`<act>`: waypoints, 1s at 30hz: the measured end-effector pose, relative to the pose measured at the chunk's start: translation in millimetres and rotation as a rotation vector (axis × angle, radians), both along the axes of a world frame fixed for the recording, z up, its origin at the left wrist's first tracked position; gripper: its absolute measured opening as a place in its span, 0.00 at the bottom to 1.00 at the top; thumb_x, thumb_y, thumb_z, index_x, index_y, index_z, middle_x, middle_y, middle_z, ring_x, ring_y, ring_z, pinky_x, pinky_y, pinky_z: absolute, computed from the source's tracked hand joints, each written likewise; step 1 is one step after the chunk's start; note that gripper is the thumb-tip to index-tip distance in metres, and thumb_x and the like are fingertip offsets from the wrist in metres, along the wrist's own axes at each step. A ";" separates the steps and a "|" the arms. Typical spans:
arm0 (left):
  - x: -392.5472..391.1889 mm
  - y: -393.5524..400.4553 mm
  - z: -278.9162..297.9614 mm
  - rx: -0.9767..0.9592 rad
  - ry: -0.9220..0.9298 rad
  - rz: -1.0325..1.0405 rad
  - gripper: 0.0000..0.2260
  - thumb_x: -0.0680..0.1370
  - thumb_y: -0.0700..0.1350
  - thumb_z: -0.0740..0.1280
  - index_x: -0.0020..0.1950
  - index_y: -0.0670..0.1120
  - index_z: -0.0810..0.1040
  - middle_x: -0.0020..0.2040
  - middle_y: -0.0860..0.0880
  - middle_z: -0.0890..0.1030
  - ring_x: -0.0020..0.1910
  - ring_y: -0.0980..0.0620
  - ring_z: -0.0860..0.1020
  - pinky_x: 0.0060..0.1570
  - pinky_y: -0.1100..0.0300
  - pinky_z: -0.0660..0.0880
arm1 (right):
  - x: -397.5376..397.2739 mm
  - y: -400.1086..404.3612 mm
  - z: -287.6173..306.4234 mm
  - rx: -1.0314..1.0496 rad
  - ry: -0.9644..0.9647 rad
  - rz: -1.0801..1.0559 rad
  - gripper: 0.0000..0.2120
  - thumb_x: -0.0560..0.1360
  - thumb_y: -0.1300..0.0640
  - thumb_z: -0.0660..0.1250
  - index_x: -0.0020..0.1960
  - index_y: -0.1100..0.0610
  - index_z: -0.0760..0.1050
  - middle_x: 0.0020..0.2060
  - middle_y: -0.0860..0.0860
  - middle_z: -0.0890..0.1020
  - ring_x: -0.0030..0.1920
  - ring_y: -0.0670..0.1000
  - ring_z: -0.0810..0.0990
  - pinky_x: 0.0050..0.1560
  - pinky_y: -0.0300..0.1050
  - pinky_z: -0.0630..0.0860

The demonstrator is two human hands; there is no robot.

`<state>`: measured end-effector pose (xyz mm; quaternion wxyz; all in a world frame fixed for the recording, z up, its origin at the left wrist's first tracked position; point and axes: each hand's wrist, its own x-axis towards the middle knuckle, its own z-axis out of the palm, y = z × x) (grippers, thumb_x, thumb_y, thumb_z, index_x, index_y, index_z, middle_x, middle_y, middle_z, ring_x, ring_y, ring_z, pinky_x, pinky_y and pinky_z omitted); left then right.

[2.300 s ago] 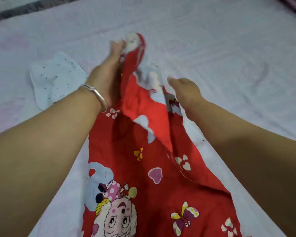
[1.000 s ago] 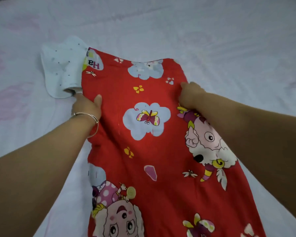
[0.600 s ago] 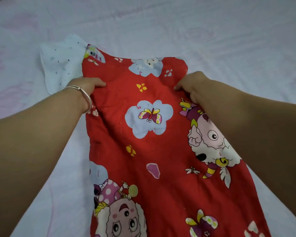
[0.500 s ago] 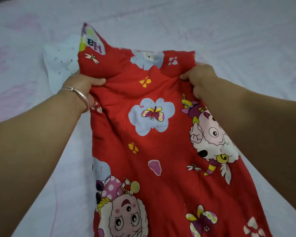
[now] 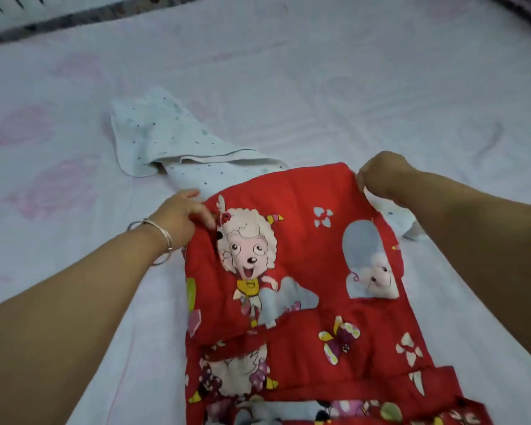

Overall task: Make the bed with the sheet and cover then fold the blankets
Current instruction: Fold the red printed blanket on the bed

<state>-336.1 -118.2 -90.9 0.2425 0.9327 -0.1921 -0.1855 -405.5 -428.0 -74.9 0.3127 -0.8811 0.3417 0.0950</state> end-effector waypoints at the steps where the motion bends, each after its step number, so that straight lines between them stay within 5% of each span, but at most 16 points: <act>1: -3.8 -8.9 1.2 -0.018 -0.116 0.067 0.21 0.70 0.27 0.60 0.41 0.54 0.80 0.69 0.41 0.71 0.74 0.47 0.61 0.71 0.62 0.58 | 1.3 5.4 2.5 -0.098 -0.026 -0.002 0.13 0.77 0.63 0.59 0.57 0.65 0.78 0.59 0.62 0.79 0.61 0.62 0.76 0.44 0.41 0.73; 3: -18.9 -28.2 3.8 -0.008 -0.220 0.064 0.18 0.72 0.37 0.67 0.57 0.55 0.77 0.74 0.45 0.62 0.75 0.48 0.58 0.74 0.53 0.55 | 2.4 17.6 7.6 -0.259 -0.184 0.016 0.14 0.76 0.62 0.59 0.58 0.64 0.76 0.59 0.61 0.77 0.61 0.62 0.75 0.50 0.45 0.74; 5: -37.0 -48.5 4.6 0.088 -0.201 -0.114 0.29 0.72 0.46 0.70 0.71 0.59 0.64 0.78 0.51 0.51 0.77 0.50 0.50 0.74 0.49 0.49 | -2.3 35.5 13.2 -0.286 -0.391 0.166 0.19 0.75 0.58 0.62 0.66 0.58 0.71 0.67 0.57 0.72 0.67 0.60 0.68 0.64 0.51 0.67; 8: -53.8 -68.0 -3.0 0.423 -0.136 -0.331 0.44 0.70 0.55 0.71 0.75 0.63 0.43 0.78 0.54 0.38 0.77 0.49 0.38 0.73 0.43 0.45 | -9.3 51.6 4.1 -0.400 -0.062 0.688 0.32 0.74 0.44 0.63 0.75 0.45 0.56 0.76 0.48 0.56 0.76 0.55 0.53 0.72 0.58 0.54; 10: -53.7 -71.8 -10.8 0.516 -0.100 -0.273 0.47 0.70 0.57 0.70 0.75 0.61 0.37 0.77 0.54 0.35 0.77 0.48 0.36 0.72 0.39 0.46 | -11.2 48.9 -4.4 -0.512 0.197 0.732 0.36 0.75 0.38 0.61 0.77 0.44 0.48 0.77 0.49 0.51 0.78 0.56 0.46 0.72 0.63 0.49; 14: -24.8 -71.5 -16.1 0.290 -0.079 -0.089 0.38 0.77 0.49 0.64 0.77 0.53 0.42 0.79 0.49 0.43 0.78 0.48 0.44 0.74 0.43 0.51 | 2.5 60.0 -3.3 -0.682 0.129 0.800 0.34 0.77 0.49 0.62 0.77 0.51 0.49 0.77 0.53 0.53 0.78 0.57 0.46 0.72 0.67 0.47; 16: -7.4 -67.0 -20.2 0.352 -0.108 -0.098 0.39 0.76 0.44 0.65 0.77 0.48 0.42 0.78 0.44 0.47 0.77 0.43 0.49 0.75 0.46 0.52 | 10.4 73.9 -2.5 -0.705 0.090 0.886 0.31 0.77 0.55 0.60 0.77 0.52 0.52 0.75 0.54 0.58 0.77 0.56 0.50 0.73 0.66 0.47; 19: -0.7 -60.9 -32.1 0.532 -0.072 -0.125 0.47 0.72 0.52 0.70 0.77 0.50 0.39 0.77 0.45 0.51 0.75 0.39 0.54 0.72 0.42 0.58 | 20.1 72.2 -10.8 -0.594 0.180 0.786 0.31 0.74 0.57 0.66 0.74 0.53 0.58 0.70 0.53 0.68 0.72 0.57 0.62 0.70 0.63 0.54; 22: 4.6 -37.1 -38.8 0.576 0.029 0.012 0.43 0.69 0.56 0.71 0.75 0.47 0.50 0.72 0.42 0.64 0.69 0.38 0.67 0.66 0.41 0.66 | 21.8 56.3 -19.6 -0.477 0.271 0.689 0.34 0.69 0.51 0.73 0.70 0.53 0.62 0.65 0.52 0.72 0.69 0.57 0.67 0.66 0.61 0.59; 25: 9.2 -13.9 -37.2 0.402 0.152 0.155 0.31 0.75 0.44 0.68 0.75 0.46 0.58 0.68 0.38 0.69 0.65 0.38 0.71 0.65 0.47 0.69 | 19.9 54.0 -27.2 -0.490 0.253 0.700 0.37 0.71 0.48 0.71 0.74 0.53 0.56 0.69 0.51 0.66 0.73 0.56 0.61 0.67 0.63 0.58; 28: 5.3 -15.3 -32.1 -0.116 0.340 0.516 0.29 0.77 0.45 0.66 0.76 0.47 0.57 0.69 0.41 0.70 0.61 0.39 0.75 0.60 0.47 0.74 | 21.1 56.9 -28.1 -0.503 0.237 0.739 0.41 0.71 0.48 0.71 0.76 0.53 0.51 0.72 0.50 0.62 0.75 0.55 0.55 0.68 0.65 0.57; 30: 11.6 -16.0 -29.6 -0.355 0.262 0.732 0.22 0.78 0.42 0.66 0.71 0.43 0.67 0.66 0.40 0.74 0.58 0.42 0.77 0.61 0.48 0.74 | 23.0 54.4 -25.1 -0.480 0.274 0.725 0.41 0.71 0.46 0.71 0.75 0.51 0.52 0.71 0.50 0.63 0.74 0.56 0.57 0.67 0.65 0.57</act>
